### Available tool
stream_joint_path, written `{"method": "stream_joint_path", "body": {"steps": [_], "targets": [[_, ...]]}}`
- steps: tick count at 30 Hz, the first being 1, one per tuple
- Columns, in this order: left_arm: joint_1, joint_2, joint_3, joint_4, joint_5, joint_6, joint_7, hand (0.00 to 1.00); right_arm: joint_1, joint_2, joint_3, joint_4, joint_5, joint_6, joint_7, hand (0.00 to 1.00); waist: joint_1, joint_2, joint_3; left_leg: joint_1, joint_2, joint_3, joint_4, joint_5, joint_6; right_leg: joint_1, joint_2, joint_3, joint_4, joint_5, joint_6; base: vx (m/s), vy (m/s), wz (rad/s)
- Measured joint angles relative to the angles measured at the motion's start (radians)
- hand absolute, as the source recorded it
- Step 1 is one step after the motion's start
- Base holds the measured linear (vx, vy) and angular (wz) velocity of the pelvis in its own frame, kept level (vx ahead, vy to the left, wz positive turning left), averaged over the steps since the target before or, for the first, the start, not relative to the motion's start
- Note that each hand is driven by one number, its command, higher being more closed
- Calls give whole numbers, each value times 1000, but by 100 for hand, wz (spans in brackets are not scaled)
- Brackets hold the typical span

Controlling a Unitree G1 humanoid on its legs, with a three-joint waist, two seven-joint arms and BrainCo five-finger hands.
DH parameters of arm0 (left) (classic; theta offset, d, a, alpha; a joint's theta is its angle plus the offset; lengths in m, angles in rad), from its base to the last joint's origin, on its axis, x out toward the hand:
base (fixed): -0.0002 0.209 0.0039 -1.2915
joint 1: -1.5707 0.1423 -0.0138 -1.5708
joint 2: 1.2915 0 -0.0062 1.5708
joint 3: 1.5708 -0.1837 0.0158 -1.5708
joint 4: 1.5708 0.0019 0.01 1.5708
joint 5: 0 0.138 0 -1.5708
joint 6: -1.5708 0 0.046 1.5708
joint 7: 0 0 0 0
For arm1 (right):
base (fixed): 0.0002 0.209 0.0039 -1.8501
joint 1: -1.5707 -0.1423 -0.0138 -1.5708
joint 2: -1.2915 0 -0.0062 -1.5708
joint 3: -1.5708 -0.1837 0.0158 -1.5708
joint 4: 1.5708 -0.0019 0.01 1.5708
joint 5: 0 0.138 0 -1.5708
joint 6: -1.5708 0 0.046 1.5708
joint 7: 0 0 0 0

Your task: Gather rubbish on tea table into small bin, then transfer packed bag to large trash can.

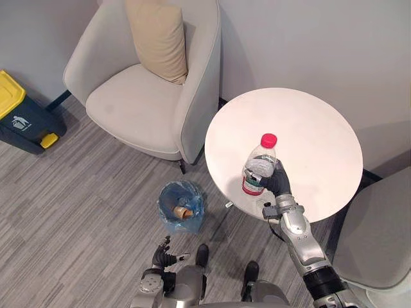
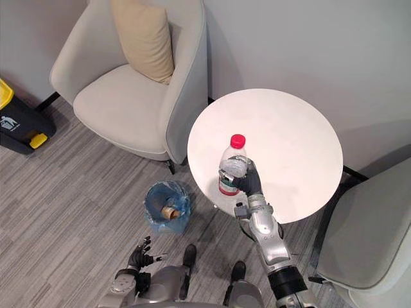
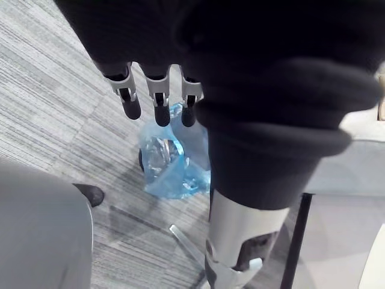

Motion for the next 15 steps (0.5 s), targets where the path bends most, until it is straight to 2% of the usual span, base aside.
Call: {"method": "stream_joint_path", "body": {"steps": [3, 7, 15], "targets": [[4, 4, -4, 16, 1, 0, 0, 0, 54, 16, 0, -50, -9, -4, 4, 100, -15, -12, -19, 14, 2, -5, -29, 14, 0, 6, 0, -4, -6, 0, 0, -29, -9, 4], [10, 10, -5, 36, 1, 0, -1, 0, 140, 21, 1, -125, -27, -20, 7, 100, -19, -28, -49, 34, 4, 0, -35, 14, 0, 26, 0, -1, -18, 0, 0, 2, 0, -2], [23, 10, -7, 58, 0, -1, -2, 0, 246, 27, 12, -220, -29, -36, 45, 100, -24, -27, -93, 57, 7, 1, -51, 14, 0, 47, 4, -1, -33, 1, 0, 0, 0, 0]]}}
